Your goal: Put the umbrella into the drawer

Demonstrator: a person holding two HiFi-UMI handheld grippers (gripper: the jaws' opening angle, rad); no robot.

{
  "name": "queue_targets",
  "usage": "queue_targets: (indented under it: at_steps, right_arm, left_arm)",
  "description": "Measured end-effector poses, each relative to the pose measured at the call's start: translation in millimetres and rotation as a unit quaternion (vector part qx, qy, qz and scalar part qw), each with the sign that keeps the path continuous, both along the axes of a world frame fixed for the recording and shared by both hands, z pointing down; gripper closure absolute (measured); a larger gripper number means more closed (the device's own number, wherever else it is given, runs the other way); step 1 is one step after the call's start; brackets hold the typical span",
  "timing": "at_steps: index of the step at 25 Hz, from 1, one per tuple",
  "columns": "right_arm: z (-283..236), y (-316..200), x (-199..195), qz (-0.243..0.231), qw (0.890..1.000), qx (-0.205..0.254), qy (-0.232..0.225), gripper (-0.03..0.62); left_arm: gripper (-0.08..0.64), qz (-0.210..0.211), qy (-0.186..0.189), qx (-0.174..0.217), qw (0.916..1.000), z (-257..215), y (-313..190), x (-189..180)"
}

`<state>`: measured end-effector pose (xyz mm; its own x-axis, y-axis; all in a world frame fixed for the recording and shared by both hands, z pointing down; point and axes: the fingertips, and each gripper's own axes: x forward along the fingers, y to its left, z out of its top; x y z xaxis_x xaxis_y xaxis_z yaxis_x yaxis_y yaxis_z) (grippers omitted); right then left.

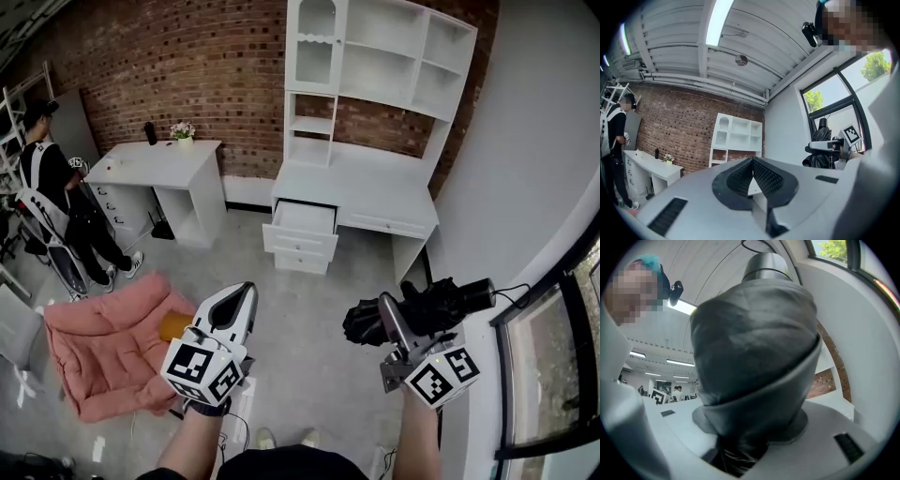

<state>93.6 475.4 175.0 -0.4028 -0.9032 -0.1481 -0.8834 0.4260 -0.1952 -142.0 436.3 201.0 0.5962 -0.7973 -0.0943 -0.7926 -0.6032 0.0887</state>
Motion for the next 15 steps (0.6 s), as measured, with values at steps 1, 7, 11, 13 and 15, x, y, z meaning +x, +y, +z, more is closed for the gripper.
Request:
queue_targets:
  at_steps: [1,7,11,13,15]
  right_arm:
    - [0.3,1.3,1.8,-0.001,1.000,0.000,0.001,0.380]
    - [1.2,2.7,18.8,-0.005,1.000,0.007,-0.004,0.380]
    - [8.9,6.3,37.5,-0.015,1.000,0.006,-0.010,0.380]
    - [9.6,3.4,52.8,-0.017,1.000,0.008,-0.011,0.380]
    - [5.6,-7.1,73.6,-0.018,1.000,0.009,-0.014,0.380]
  left_arm:
    - [0.554,-0.002,-0.001,0.000,1.0000,0.4,1.6,0.4]
    - [0.554,-0.007,-0.009,0.006,0.9999,-0.9,5.8,17.1]
    - [0.555,-0.012,-0.020,0.005,0.9997,4.0,11.9,38.6]
    - [0.554,-0.015,-0.026,0.006,0.9995,2.6,9.8,54.0]
    - [0.554,-0.018,-0.030,0.003,0.9994,-3.0,0.5,73.9]
